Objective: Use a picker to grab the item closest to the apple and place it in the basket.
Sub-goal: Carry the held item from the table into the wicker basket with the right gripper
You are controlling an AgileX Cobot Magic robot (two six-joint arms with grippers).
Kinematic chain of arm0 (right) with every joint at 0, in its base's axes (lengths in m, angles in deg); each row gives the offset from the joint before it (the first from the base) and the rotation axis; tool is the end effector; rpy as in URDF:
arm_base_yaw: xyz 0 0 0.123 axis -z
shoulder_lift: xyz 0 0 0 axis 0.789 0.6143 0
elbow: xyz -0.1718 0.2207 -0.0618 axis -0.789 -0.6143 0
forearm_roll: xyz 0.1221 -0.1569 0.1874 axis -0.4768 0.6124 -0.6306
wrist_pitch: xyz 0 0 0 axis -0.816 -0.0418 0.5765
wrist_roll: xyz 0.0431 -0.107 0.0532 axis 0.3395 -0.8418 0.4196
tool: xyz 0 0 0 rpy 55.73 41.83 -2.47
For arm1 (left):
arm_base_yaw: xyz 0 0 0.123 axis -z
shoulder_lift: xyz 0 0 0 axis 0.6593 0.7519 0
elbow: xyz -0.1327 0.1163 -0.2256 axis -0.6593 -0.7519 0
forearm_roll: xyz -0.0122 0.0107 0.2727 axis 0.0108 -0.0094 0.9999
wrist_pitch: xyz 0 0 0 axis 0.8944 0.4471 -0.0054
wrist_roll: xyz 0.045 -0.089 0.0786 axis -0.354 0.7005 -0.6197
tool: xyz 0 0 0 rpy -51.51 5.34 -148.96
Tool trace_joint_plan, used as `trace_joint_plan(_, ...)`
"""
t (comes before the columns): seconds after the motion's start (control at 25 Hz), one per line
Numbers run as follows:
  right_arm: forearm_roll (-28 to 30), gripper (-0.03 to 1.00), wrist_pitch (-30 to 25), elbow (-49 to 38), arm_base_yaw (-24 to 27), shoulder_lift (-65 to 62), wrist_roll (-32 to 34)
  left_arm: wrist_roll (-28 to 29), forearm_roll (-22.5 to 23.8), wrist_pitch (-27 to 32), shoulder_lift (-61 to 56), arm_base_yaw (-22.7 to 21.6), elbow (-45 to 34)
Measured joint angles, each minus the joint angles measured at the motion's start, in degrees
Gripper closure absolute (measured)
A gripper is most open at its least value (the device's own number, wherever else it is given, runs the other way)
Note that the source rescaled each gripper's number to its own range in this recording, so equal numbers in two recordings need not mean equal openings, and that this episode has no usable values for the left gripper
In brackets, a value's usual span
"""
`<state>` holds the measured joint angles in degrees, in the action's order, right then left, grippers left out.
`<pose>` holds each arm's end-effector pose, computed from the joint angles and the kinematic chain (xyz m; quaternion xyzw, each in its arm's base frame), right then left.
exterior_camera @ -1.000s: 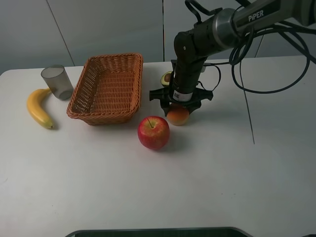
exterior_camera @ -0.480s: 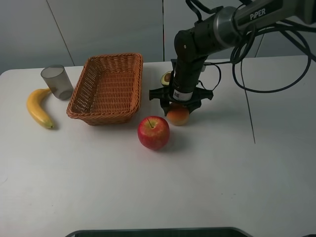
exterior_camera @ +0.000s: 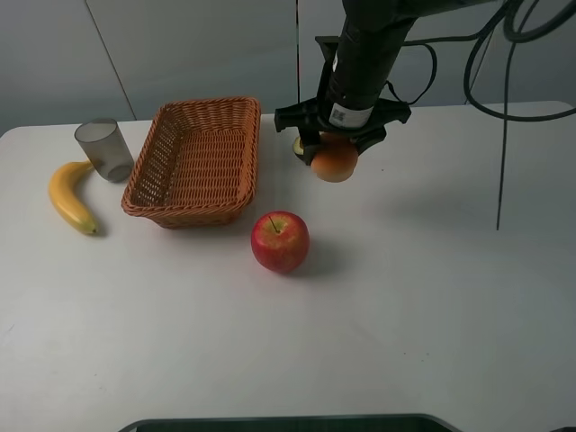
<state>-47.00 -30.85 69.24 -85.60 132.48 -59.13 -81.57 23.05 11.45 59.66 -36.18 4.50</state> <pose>0.3626 0.2381 0.1554 -0.0950 0.9864 0.0571 0.1213 0.0424 -0.0021 0.2700 0.0284 0.8584 -0.0206 0.5118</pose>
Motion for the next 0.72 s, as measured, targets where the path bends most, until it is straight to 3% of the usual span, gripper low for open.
trace_joint_plan(0.36,1.0,0.97,-1.7,0.3,-3.3,-5.3,-9.4,0.0,0.0,0.0,0.0,0.0,0.0)
trace_joint_plan(0.72,1.4,0.97,4.0,10.0,-8.5,-1.2,-11.7,-0.2,0.0,0.0,0.0,0.0,0.0)
